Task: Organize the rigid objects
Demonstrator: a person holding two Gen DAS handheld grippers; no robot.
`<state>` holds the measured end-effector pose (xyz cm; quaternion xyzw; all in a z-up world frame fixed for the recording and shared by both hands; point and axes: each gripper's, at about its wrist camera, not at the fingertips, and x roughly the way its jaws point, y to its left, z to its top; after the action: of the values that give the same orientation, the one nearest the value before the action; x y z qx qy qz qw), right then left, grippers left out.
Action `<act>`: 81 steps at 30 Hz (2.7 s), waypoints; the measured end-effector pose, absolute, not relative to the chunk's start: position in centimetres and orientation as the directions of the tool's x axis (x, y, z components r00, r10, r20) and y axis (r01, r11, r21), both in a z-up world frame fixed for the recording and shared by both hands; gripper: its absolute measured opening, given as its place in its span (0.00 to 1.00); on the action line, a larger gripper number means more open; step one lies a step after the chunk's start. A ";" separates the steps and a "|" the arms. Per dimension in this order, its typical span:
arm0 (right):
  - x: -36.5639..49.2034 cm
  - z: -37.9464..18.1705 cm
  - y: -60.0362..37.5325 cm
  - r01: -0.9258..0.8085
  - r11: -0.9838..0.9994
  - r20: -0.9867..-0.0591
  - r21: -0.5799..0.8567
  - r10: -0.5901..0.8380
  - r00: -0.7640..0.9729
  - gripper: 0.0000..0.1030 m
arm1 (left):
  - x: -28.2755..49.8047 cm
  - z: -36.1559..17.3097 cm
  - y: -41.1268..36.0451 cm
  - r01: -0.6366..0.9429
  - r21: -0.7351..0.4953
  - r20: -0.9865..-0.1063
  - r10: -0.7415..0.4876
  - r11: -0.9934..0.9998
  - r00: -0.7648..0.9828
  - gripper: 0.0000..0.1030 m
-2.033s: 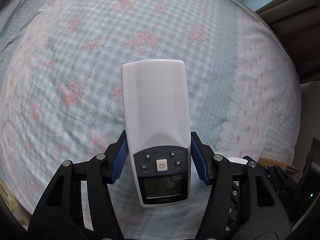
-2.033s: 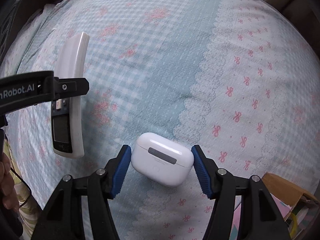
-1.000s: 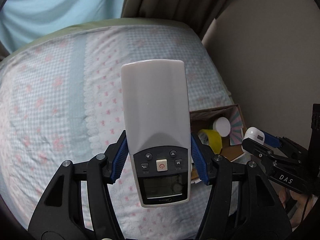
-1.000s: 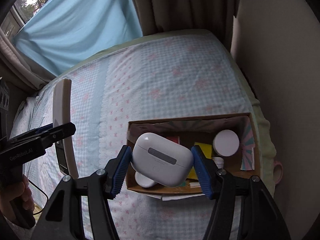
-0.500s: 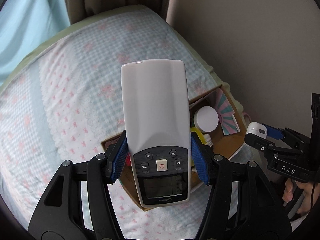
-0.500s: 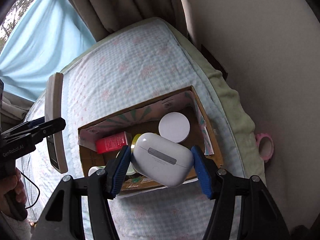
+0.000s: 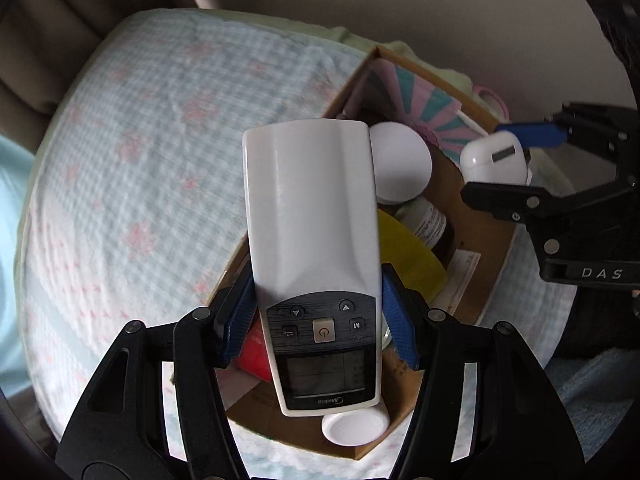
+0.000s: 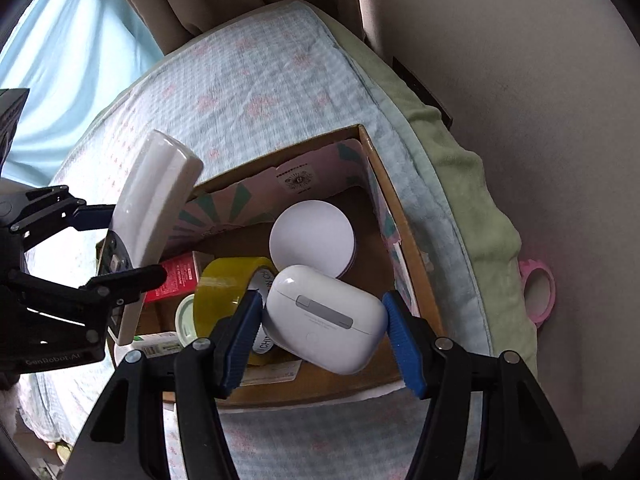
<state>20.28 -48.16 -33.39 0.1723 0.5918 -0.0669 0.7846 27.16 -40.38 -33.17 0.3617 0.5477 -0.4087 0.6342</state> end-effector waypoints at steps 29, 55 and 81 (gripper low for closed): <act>18.3 -31.9 -48.3 0.284 0.930 -0.919 0.233 0.115 0.378 1.00 | 24.3 -31.6 -36.6 0.908 0.088 -0.986 -0.096 0.409 0.139 1.00; 13.7 -13.2 -34.9 0.063 0.975 -0.798 0.214 0.138 0.587 1.00 | 17.6 -11.7 -17.4 0.575 0.025 -0.853 -0.282 0.818 0.438 1.00; 7.0 -2.0 -21.3 -0.034 0.998 -0.592 0.046 0.054 0.804 1.00 | 4.6 -0.3 0.8 0.108 -0.077 -0.570 -0.133 0.991 0.811 1.00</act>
<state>6.96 -21.28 -2.00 0.0165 0.3124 0.0231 0.9495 4.61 0.84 -0.33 -0.0205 0.3012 -0.0633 0.9512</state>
